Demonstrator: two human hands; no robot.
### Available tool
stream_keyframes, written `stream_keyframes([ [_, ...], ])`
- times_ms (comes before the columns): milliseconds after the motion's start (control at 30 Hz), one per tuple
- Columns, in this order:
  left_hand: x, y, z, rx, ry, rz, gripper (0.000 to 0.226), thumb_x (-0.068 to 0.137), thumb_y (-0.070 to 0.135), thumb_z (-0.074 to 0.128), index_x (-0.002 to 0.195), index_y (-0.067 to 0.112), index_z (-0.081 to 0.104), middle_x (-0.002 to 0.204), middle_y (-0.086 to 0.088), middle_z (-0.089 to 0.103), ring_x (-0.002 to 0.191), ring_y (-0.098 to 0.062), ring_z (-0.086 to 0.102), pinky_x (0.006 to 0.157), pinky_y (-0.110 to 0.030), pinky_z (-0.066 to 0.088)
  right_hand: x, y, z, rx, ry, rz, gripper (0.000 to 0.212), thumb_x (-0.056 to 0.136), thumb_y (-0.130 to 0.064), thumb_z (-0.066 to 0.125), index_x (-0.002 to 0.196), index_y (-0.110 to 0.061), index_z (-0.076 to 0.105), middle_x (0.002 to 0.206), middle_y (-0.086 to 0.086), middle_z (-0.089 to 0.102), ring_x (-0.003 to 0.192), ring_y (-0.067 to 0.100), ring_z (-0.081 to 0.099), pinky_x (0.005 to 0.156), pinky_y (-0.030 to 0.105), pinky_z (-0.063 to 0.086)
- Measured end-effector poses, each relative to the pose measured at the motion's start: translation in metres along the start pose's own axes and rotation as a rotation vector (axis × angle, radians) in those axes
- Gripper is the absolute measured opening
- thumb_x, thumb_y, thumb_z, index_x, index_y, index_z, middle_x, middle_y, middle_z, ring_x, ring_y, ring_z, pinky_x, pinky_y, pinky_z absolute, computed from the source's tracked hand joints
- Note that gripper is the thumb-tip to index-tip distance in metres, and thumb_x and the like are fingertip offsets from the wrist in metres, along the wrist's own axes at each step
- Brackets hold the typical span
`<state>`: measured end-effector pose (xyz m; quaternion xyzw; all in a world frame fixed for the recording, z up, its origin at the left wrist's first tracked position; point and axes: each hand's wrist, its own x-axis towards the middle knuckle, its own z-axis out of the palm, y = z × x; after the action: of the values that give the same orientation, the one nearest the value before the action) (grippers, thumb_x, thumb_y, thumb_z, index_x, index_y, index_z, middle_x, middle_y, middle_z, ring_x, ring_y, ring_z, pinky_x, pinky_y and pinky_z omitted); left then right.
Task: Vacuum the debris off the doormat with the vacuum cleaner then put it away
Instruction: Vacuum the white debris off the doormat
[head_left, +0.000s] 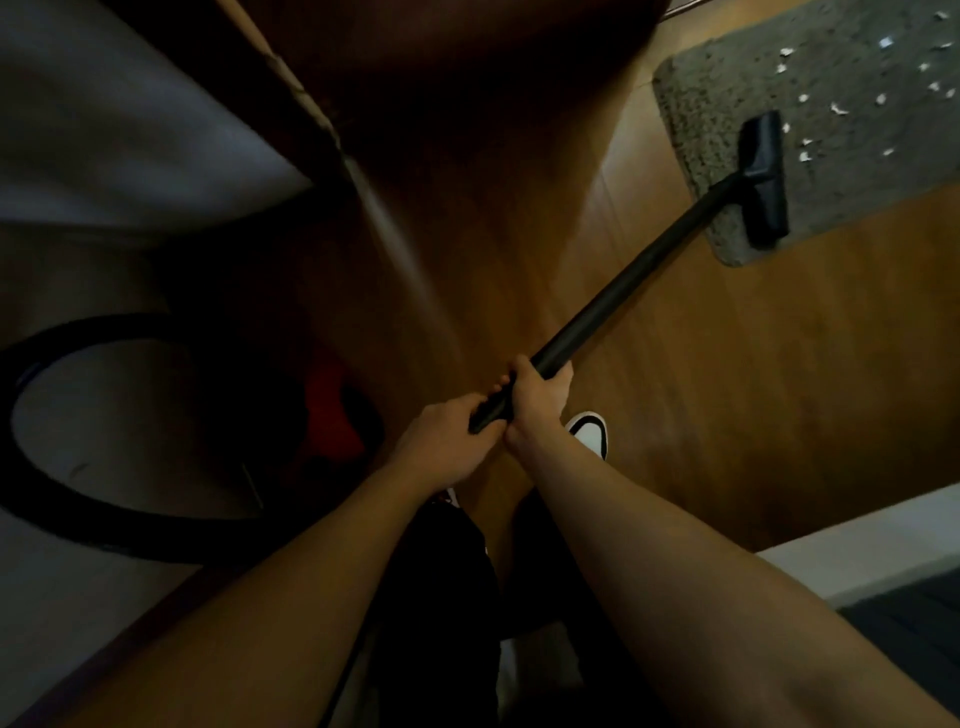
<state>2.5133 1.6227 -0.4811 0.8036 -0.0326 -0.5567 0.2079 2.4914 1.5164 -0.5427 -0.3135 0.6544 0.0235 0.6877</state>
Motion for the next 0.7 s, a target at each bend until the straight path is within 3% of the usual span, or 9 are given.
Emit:
stream_keyframes([
  [100, 0.003, -0.023, 0.006, -0.148, -0.021, 0.011, 0.033, 0.098, 0.050, 0.048, 0.120, 0.028, 0.061, 0.100, 0.004, 0.068, 0.085, -0.018, 0.069, 0.082, -0.040, 0.056, 0.006, 0.017, -0.003, -0.072, 0.080, -0.074, 0.046, 0.095, 0.001, 0.056, 0.135, -0.018, 0.043, 0.076, 0.007, 0.055, 0.045, 0.010, 0.052, 0.046, 0.026, 0.048],
  [167, 0.003, -0.049, 0.008, -0.138, 0.027, 0.003, 0.033, 0.100, 0.048, 0.044, 0.114, 0.025, 0.064, 0.099, 0.003, 0.067, 0.091, -0.018, 0.065, 0.083, -0.039, 0.054, 0.012, 0.028, -0.003, -0.100, 0.115, -0.092, 0.049, 0.095, -0.001, 0.057, 0.138, -0.021, 0.043, 0.078, 0.007, 0.056, 0.046, 0.010, 0.052, 0.047, 0.026, 0.049],
  [333, 0.003, -0.137, 0.019, -0.121, 0.249, -0.144, 0.022, 0.101, 0.033, 0.044, 0.089, 0.026, 0.061, 0.090, 0.001, 0.065, 0.086, -0.021, 0.063, 0.068, -0.032, 0.048, 0.036, 0.062, 0.001, -0.147, 0.179, -0.153, 0.061, 0.096, -0.005, 0.059, 0.148, -0.029, 0.038, 0.086, 0.009, 0.060, 0.051, 0.014, 0.055, 0.053, 0.028, 0.052],
  [400, 0.009, -0.167, 0.027, -0.119, 0.323, -0.220, 0.019, 0.099, 0.028, 0.046, 0.106, 0.022, 0.063, 0.103, -0.003, 0.066, 0.097, -0.025, 0.063, 0.076, -0.036, 0.051, 0.047, 0.075, 0.000, -0.159, 0.199, -0.176, 0.060, 0.096, -0.005, 0.059, 0.147, -0.028, 0.039, 0.085, 0.007, 0.060, 0.050, 0.013, 0.054, 0.051, 0.027, 0.051],
  [500, 0.022, -0.196, 0.043, -0.200, 0.376, -0.396, 0.047, 0.097, 0.026, 0.051, 0.143, 0.015, 0.044, 0.140, -0.009, 0.049, 0.122, -0.031, 0.053, 0.096, -0.044, 0.047, 0.061, 0.092, -0.005, -0.169, 0.220, -0.207, 0.056, 0.095, -0.004, 0.058, 0.144, -0.024, 0.042, 0.082, 0.005, 0.060, 0.048, 0.011, 0.054, 0.049, 0.026, 0.049],
  [600, 0.039, -0.214, 0.062, -0.390, 0.402, -0.606, 0.062, 0.098, 0.027, 0.055, 0.152, 0.011, 0.030, 0.152, -0.014, 0.033, 0.132, -0.037, 0.044, 0.102, -0.047, 0.042, 0.069, 0.106, -0.011, -0.213, 0.247, -0.251, 0.054, 0.095, -0.004, 0.058, 0.144, -0.022, 0.044, 0.080, 0.005, 0.060, 0.046, 0.009, 0.055, 0.046, 0.024, 0.050],
  [700, 0.057, -0.234, 0.080, -0.538, 0.382, -0.724, 0.066, 0.095, 0.032, 0.056, 0.150, 0.009, 0.030, 0.152, -0.019, 0.033, 0.132, -0.041, 0.042, 0.108, -0.054, 0.040, 0.079, 0.117, -0.021, -0.270, 0.280, -0.301, 0.056, 0.093, -0.005, 0.059, 0.144, -0.021, 0.045, 0.081, 0.004, 0.060, 0.048, 0.009, 0.056, 0.046, 0.024, 0.051],
])
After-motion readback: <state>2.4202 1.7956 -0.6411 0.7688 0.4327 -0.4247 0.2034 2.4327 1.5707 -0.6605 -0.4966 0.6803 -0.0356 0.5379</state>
